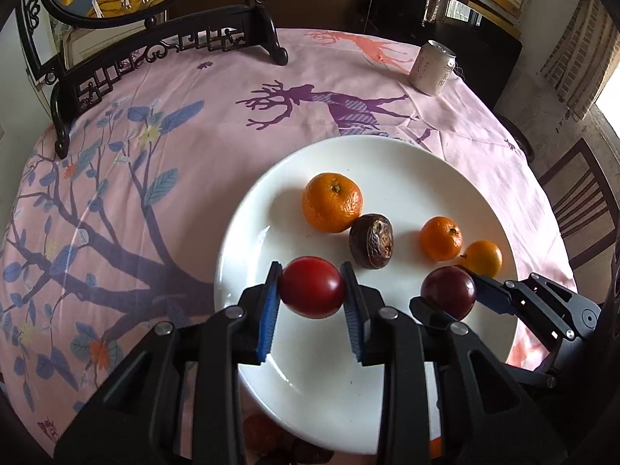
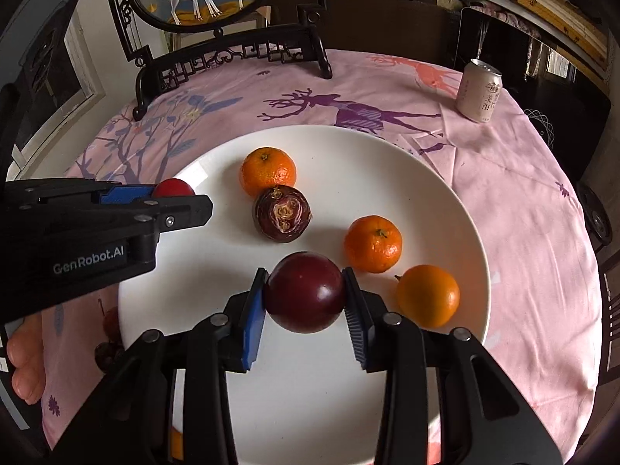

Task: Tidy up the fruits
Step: 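Lower both red fruits onto the plate and open both tools, then grasp an orange with the right tool while the left tool grasps a yellow orange, then place both oranges on the plate and open both tools, then grasp a passion fruit with the right tool while the left tool grasps a cherry, then carry the passion fruit and cherry onto the plate and open both tools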

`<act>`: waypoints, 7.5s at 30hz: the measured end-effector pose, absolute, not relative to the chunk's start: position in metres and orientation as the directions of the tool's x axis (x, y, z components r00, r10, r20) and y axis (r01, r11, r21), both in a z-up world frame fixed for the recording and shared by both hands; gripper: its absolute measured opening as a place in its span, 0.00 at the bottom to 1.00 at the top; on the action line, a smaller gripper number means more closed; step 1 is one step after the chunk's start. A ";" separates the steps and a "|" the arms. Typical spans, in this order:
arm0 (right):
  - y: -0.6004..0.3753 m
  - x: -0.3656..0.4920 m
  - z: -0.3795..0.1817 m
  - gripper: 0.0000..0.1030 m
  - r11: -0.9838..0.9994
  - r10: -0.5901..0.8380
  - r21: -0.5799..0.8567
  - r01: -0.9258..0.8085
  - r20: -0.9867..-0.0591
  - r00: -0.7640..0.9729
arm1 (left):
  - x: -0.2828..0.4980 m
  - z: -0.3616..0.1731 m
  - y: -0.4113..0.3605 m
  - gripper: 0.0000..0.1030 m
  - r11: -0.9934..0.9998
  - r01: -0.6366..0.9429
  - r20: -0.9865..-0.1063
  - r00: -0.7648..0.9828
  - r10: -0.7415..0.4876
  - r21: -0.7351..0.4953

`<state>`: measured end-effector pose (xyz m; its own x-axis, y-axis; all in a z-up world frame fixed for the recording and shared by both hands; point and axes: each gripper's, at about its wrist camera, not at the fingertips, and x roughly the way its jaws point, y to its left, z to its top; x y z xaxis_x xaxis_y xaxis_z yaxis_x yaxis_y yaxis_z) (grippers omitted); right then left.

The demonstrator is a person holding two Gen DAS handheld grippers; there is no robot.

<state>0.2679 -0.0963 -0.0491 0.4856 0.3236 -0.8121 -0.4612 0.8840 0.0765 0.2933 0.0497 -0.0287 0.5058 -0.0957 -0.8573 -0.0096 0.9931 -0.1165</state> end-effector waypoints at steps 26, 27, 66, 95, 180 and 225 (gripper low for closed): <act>-0.186 0.107 -0.009 0.61 0.949 0.238 0.040 -0.313 -0.741 0.628 | 0.084 -0.027 0.068 0.81 0.993 0.004 -0.757 0.647 -0.092 -0.118; -0.187 0.104 -0.011 0.61 0.950 0.233 0.038 -0.309 -0.746 0.624 | 0.080 -0.030 0.068 0.81 0.993 0.007 -0.760 0.642 -0.096 -0.119; -0.219 0.067 -0.060 0.39 0.923 0.323 0.152 -0.352 -0.803 0.500 | 0.071 -0.078 -0.018 0.68 0.961 0.223 -0.859 0.448 -0.249 -0.162; -0.187 0.088 -0.041 0.39 0.906 0.334 0.108 -0.409 -0.775 0.536 | 0.077 -0.045 0.003 0.35 0.947 0.206 -0.778 0.541 -0.319 -0.245; -0.177 0.121 -0.070 0.40 0.935 0.292 0.133 -0.329 -0.816 0.498 | 0.142 -0.076 0.064 0.52 1.000 0.025 -0.830 0.557 -0.028 -0.017; -0.131 0.249 -0.047 0.40 0.928 0.240 0.037 -0.372 -0.822 0.516 | 0.268 -0.027 0.026 0.29 0.987 0.133 -0.827 0.543 -0.146 -0.087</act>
